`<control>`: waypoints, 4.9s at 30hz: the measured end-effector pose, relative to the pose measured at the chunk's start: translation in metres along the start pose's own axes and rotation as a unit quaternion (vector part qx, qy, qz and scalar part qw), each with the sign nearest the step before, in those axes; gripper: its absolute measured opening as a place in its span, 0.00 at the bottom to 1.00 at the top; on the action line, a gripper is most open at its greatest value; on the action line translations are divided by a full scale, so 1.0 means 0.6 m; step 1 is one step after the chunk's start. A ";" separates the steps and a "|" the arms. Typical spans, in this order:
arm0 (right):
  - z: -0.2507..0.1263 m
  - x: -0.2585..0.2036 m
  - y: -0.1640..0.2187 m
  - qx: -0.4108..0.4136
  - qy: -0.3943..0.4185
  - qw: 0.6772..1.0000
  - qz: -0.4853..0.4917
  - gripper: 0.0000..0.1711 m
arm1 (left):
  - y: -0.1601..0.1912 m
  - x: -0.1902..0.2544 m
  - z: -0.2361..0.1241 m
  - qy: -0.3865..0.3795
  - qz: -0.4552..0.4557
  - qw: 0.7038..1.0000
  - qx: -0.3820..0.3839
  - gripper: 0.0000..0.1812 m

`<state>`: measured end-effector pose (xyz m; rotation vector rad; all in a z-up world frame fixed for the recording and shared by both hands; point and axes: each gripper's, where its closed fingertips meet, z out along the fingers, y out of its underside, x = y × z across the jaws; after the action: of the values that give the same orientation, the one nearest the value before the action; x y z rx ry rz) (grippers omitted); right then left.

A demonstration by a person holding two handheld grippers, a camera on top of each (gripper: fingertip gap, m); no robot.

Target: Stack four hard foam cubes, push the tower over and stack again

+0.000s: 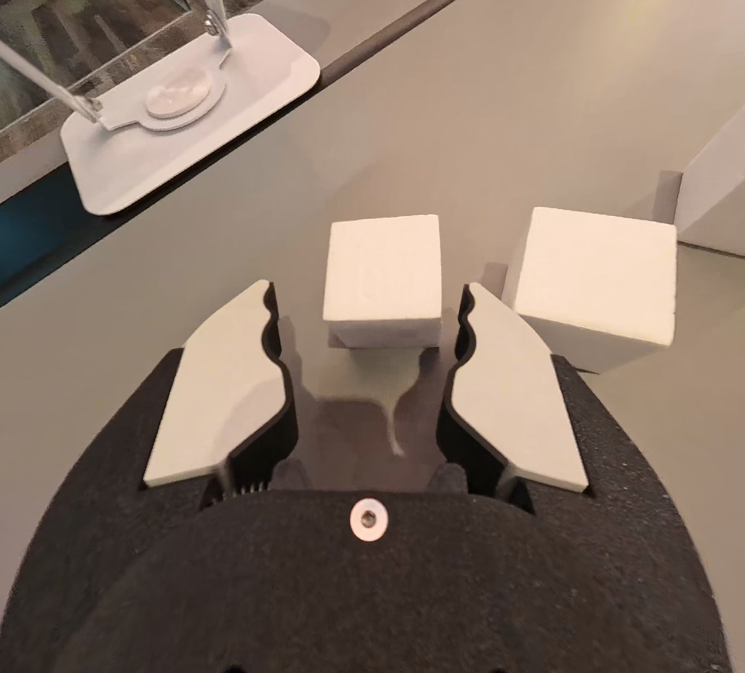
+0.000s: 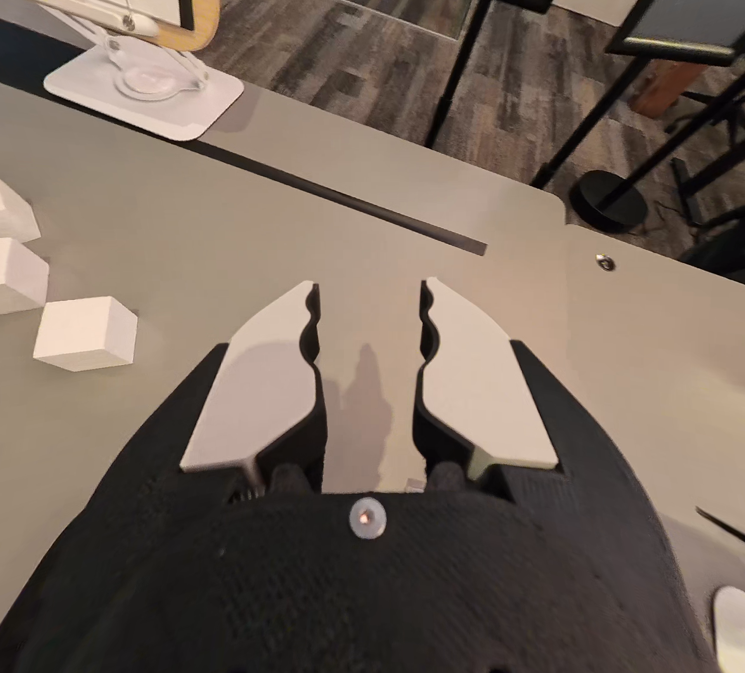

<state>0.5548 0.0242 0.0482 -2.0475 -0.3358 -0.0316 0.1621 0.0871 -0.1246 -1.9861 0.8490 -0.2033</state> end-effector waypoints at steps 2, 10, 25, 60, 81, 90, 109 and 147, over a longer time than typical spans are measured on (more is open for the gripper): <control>-0.033 0.016 -0.008 0.022 0.026 0.999 0.014 0.28 | 0.004 0.008 0.012 0.013 0.018 1.000 -0.009 0.41; -0.201 0.056 -0.067 0.181 0.140 0.971 0.070 0.20 | -0.004 -0.004 0.012 0.010 0.039 0.999 -0.007 0.34; -0.041 0.090 0.349 -0.082 0.103 0.987 0.089 0.46 | -0.173 0.026 -0.189 0.074 0.037 0.989 0.122 0.34; -0.085 -0.240 -0.049 0.042 -0.011 0.996 -0.083 0.34 | -0.073 0.134 -0.050 0.125 0.088 0.988 0.022 0.34; -0.042 -0.428 -0.106 0.039 -0.091 0.980 -0.176 0.34 | -0.069 0.133 -0.039 0.090 0.136 0.986 0.034 0.39; -0.010 -0.442 -0.118 0.049 -0.132 0.987 -0.076 0.34 | -0.091 0.140 -0.081 0.168 0.094 0.980 0.041 0.60; 0.123 -0.546 -0.036 -0.039 -0.137 0.990 0.022 0.34 | -0.133 -0.019 -0.212 0.101 0.086 0.987 0.086 0.63; 0.137 -0.390 0.179 -0.084 -0.061 0.994 -0.041 0.49 | -0.152 -0.027 -0.210 0.063 0.082 0.989 0.109 0.61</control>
<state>0.3470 -0.0045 -0.1225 -2.2073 -0.5080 0.0167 0.1361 0.0390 0.0219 -1.7058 1.0222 -0.3156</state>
